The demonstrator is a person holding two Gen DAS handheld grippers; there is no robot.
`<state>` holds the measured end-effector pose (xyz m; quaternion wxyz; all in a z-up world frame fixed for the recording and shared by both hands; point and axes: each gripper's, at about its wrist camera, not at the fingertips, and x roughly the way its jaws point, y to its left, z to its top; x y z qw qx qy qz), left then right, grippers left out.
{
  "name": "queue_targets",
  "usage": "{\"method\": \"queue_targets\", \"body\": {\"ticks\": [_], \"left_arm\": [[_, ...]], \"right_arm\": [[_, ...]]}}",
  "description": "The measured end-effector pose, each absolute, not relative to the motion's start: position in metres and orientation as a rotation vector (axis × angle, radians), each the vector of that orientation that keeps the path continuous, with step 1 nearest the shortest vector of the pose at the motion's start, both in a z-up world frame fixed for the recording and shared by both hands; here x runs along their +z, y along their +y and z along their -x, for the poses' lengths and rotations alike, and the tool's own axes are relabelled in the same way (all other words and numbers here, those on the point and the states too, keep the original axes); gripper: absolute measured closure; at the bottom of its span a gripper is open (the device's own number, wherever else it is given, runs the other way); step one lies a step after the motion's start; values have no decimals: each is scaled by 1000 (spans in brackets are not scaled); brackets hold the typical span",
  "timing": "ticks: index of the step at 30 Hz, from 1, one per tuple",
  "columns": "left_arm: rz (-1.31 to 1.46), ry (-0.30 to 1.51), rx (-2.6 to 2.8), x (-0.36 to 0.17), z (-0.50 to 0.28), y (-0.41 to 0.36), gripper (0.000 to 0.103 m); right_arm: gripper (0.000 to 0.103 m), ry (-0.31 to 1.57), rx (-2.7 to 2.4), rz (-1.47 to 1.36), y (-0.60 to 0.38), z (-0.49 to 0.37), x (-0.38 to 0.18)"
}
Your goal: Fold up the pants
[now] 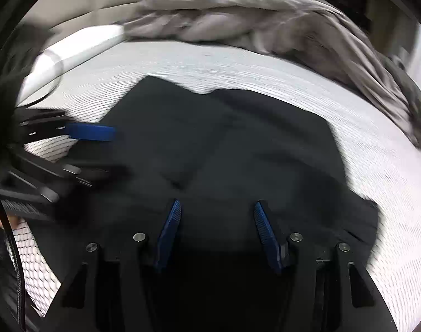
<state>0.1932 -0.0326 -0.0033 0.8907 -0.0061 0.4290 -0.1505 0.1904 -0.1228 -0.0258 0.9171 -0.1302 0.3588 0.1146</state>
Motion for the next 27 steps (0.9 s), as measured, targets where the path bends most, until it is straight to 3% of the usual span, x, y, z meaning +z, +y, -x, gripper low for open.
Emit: {"method": "queue_targets", "body": {"ticks": [1,2,5,8,14,19,27], "left_arm": [[30,896,-310,-3,-191,-26,44],[36,896,-296,-2,-189,-24,46],[47,866,-259,12,-190,-21,54],[98,791,-250,29,-199,-22,53],[51,904,-267,-7,-228,-37,52],[86,917,-267,-2,-219,-12,52],[91,838,-239,32,-237,-27,53]], "right_arm": [[52,734,164,279,-134,-189,-23],[67,725,122,290,-146,-186,-22],[68,718,150,217,-158,-182,-15],[68,686,209,149,-143,-184,-2],[68,780,213,190,-95,-217,-19],[72,800,33,269,-134,-213,-22],[71,731,200,60,-136,-209,6]]}}
